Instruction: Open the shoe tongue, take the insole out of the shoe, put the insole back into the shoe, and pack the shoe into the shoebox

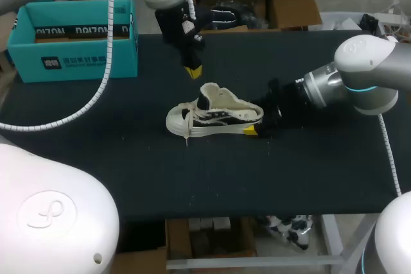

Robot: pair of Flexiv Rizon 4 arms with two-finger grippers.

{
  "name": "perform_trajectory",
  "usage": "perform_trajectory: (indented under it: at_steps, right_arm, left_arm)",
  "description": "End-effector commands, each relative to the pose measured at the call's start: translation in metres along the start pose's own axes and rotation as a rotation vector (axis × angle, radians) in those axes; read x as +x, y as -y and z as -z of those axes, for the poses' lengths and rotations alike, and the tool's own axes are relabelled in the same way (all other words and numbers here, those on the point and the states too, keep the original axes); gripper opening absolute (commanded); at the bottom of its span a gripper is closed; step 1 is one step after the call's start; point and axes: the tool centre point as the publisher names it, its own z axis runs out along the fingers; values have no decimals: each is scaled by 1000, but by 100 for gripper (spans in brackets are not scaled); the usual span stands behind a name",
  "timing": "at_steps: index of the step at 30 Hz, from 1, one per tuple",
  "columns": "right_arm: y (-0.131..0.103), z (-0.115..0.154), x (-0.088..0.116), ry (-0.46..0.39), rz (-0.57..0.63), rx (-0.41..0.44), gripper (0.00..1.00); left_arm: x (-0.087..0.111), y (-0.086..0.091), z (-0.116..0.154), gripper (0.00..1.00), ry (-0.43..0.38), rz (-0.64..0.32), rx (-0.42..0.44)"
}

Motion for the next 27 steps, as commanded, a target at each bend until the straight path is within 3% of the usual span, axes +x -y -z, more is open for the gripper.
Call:
perform_trajectory:
  at_steps: [1, 4, 5, 6, 13, 18, 27]
  right_arm:
    - [7, -5, -3, -2, 0, -3, 0]
    - [7, -5, -3, -2, 0, -3, 0]
    - [7, -5, -3, -2, 0, -3, 0]
    - [7, -5, -3, -2, 0, -3, 0]
    - [7, -5, -3, -2, 0, -3, 0]
    - [7, -5, -3, -2, 0, -3, 0]
    - [7, -5, -3, -2, 0, -3, 0]
  left_arm:
    - [-5, 9, 0, 0, -113, -912, -376]
    - [-5, 9, 0, 0, -113, -912, -376]
    - [-7, 11, 1, 0, -163, -957, -365]
    - [-8, 13, 0, 0, -163, -960, -369]
    - [5, 23, -24, 0, -136, -928, -245]
    - [14, 28, -42, 0, -86, -911, -203]
    - [9, 35, -71, 0, -76, -873, -142]
